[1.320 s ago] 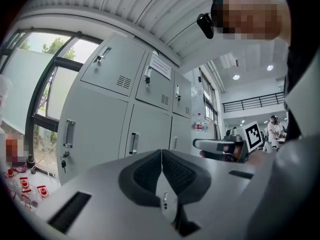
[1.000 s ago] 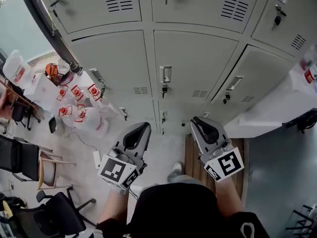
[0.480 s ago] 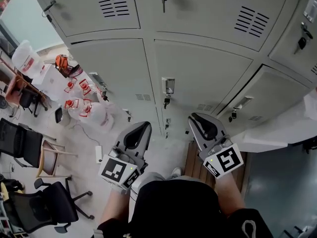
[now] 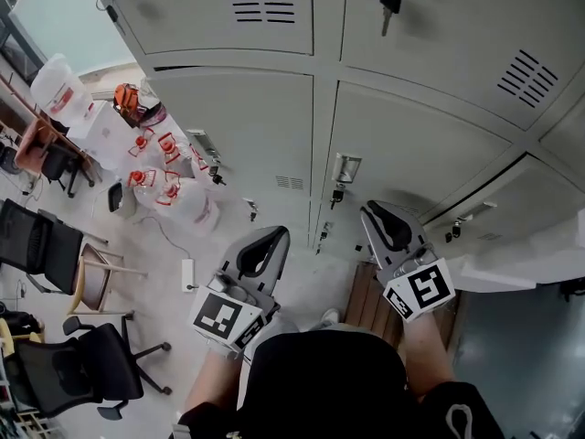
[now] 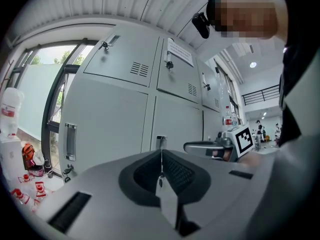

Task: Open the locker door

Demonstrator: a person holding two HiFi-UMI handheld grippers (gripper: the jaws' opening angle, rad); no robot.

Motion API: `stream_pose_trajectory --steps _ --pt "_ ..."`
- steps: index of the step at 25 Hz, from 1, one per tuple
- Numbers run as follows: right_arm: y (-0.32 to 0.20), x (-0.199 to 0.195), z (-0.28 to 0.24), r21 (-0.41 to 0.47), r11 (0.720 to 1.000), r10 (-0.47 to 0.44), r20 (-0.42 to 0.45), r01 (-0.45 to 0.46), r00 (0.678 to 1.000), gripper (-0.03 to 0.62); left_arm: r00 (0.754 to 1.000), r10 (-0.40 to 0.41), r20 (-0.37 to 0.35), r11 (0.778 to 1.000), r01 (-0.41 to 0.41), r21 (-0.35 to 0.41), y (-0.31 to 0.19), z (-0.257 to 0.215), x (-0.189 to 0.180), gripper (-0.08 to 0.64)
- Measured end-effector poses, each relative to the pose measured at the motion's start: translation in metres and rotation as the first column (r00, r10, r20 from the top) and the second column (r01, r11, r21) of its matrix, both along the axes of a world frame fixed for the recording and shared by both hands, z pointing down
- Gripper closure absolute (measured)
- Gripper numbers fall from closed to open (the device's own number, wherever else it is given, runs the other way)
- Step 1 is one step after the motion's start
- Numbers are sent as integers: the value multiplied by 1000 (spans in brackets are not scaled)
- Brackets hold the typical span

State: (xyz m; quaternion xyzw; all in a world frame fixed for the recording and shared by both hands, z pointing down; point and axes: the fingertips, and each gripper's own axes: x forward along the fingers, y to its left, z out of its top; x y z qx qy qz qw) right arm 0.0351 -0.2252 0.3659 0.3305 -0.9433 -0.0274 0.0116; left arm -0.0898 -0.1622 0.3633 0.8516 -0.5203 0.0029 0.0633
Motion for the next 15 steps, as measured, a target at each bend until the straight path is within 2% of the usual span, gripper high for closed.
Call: stream_pose_trajectory --steps 3,7,11,15 --pt "-11 -11 6 -1 1000 29 -25 -29 999 543 1000 23 -13 999 -23 32 -2 -7 -12 537" --pt "-22 -24 10 4 997 77 -44 -77 996 543 999 34 -4 999 -34 1 -4 1 -33 537" --pt "-33 -33 13 29 990 136 -77 -134 988 541 999 52 -11 998 -52 25 -8 -7 -47 537" --pt "-42 -39 16 24 982 187 -78 -185 979 534 998 61 2 998 -61 -1 -9 1 -66 537"
